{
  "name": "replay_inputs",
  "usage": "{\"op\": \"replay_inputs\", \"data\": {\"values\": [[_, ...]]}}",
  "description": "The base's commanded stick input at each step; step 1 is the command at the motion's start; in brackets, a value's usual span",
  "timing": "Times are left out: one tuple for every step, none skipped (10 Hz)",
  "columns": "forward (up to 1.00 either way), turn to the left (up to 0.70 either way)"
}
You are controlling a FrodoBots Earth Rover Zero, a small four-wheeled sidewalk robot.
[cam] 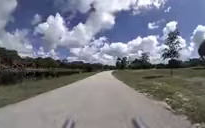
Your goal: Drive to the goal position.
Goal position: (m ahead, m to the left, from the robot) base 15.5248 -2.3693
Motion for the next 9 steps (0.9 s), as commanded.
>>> {"op": "replay_inputs", "data": {"values": [[0.7,0.35],[0.7,0.35],[0.7,0.35],[0.7,0.35],[0.7,0.35],[0.7,0.09],[0.7,0.0],[0.7,0.0],[0.7,0.0]]}}
